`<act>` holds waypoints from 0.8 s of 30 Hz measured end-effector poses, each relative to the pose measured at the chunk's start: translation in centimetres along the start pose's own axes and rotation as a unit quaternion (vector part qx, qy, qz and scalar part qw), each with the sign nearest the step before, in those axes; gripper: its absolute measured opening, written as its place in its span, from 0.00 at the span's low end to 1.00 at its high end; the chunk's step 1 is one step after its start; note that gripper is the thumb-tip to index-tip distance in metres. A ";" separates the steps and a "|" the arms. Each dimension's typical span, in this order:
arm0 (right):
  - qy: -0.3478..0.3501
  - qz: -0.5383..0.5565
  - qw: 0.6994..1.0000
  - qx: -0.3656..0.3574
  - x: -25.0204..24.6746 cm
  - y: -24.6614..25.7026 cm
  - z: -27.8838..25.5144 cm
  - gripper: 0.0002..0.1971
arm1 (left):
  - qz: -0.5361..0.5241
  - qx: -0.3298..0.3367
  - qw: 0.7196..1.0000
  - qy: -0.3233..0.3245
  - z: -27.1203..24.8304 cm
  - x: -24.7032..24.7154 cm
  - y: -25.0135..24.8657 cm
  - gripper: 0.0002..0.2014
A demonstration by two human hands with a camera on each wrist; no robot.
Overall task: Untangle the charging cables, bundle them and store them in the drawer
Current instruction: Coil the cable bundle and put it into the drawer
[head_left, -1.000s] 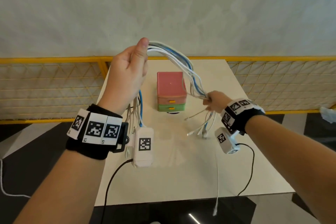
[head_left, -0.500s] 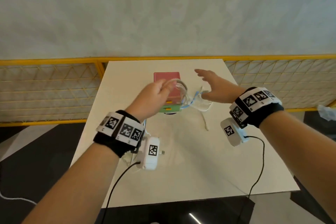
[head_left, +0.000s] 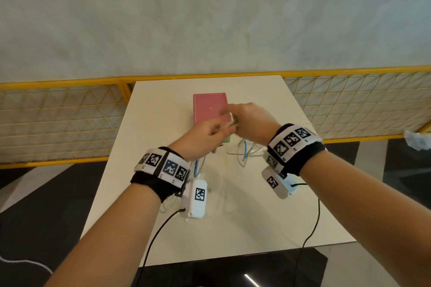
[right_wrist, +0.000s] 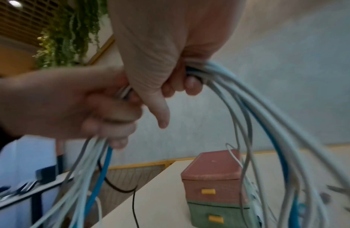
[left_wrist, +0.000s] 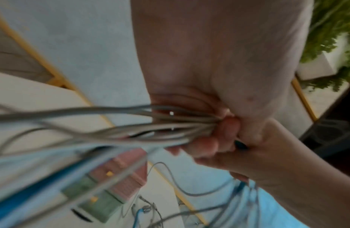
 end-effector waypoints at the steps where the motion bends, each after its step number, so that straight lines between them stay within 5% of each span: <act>1: -0.022 0.004 0.999 0.037 -0.6 -1.4 -0.2 0.13 | -0.011 0.004 1.000 0.001 -0.5 -0.1 0.6 0.08; 4: -0.099 0.073 0.986 0.116 -2.0 -5.2 -1.7 0.07 | 0.022 0.012 1.000 0.007 -1.7 -0.6 2.8 0.12; 8: -0.055 0.072 0.986 0.144 -0.3 -6.5 -3.1 0.08 | 0.135 -0.027 0.990 -0.010 -1.1 -0.3 4.5 0.17; 11: -0.016 -0.005 0.991 0.132 0.4 -5.5 -3.3 0.26 | 0.155 -0.044 0.986 -0.032 -0.4 0.4 3.9 0.18; 14: -0.030 -0.118 0.993 0.009 1.0 -1.4 -2.7 0.38 | 0.180 -0.015 0.983 -0.021 0.6 1.3 1.8 0.17; 16: -0.030 -0.161 0.985 -0.049 2.2 1.2 -2.2 0.36 | 0.245 -0.048 0.968 0.008 1.3 2.0 1.1 0.16; 18: -0.003 -0.107 0.994 -0.024 2.4 1.7 -1.8 0.28 | 0.269 -0.066 0.961 0.018 1.6 2.0 0.6 0.15; 24: -0.008 -0.072 0.997 -0.009 1.0 1.2 -1.9 0.16 | 0.160 0.021 0.987 0.010 0.4 1.5 -0.8 0.11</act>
Point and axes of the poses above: each hand's wrist, its own z-axis towards the middle knuckle, its own x-axis out of the palm, y = z × x, the point moved 6 cm from there along z, towards the middle knuckle, and after that the axes turned 4 degrees about y, right-handed, at the moved point
